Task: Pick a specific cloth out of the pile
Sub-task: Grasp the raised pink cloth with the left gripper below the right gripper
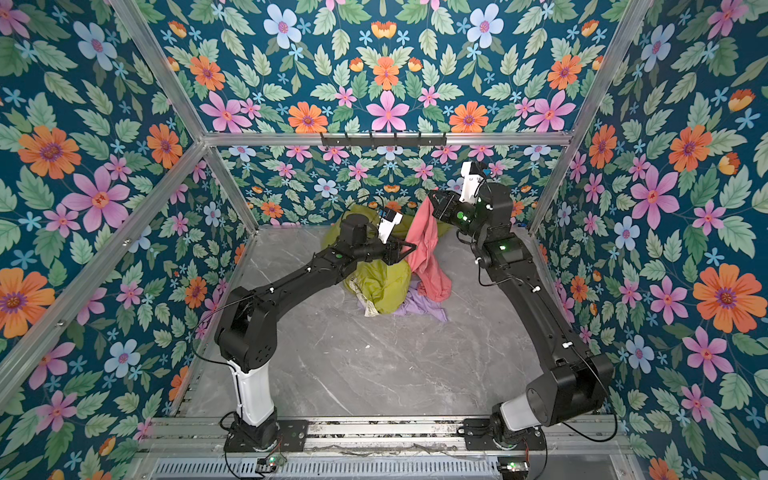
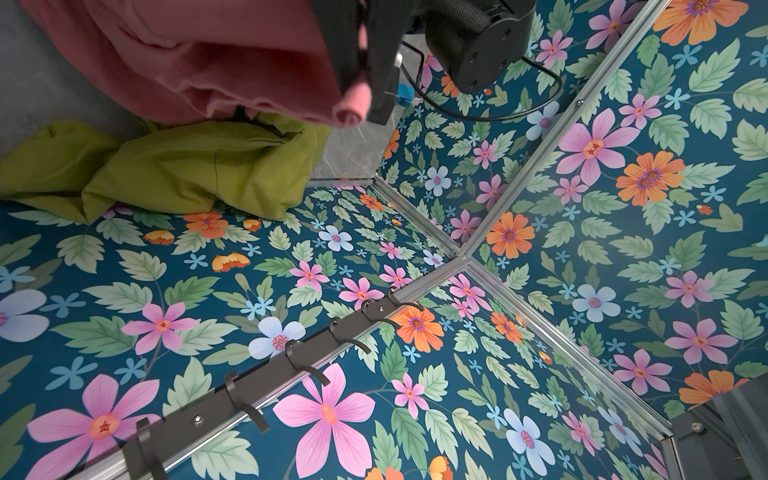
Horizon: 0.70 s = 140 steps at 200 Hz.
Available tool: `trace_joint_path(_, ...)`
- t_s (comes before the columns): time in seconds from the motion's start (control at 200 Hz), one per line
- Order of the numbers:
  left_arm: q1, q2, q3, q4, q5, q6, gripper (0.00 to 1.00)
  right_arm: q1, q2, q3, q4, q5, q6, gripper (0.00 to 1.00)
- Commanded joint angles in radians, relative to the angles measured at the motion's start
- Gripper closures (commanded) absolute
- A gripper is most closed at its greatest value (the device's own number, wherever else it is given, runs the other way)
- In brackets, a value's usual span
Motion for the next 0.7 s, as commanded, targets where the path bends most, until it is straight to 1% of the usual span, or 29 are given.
trace_joint_path(0.0,0.000,0.003,0.013,0.014,0.020,0.000,0.65,0.002,-0.007,0.005,0.035,0.004,0.003,1.00)
trace_joint_path(0.1,0.000,0.000,0.020,0.016,0.016,0.000,0.71,0.001,-0.009,0.005,0.027,0.007,-0.003,1.00)
trace_joint_path(0.26,0.000,-0.009,0.026,0.040,0.035,0.006,0.77,0.002,-0.014,0.007,0.018,0.012,-0.011,1.00)
trace_joint_path(0.48,0.000,-0.030,0.025,0.090,0.028,-0.005,0.92,0.001,-0.026,0.005,0.012,0.022,-0.023,1.00)
trace_joint_path(0.595,0.000,-0.046,0.018,0.137,-0.007,-0.030,0.92,0.002,-0.033,-0.001,0.010,0.025,-0.024,1.00)
trace_joint_path(0.695,0.000,-0.057,0.021,0.176,-0.008,-0.040,0.91,0.001,-0.041,-0.003,0.009,0.027,-0.024,1.00)
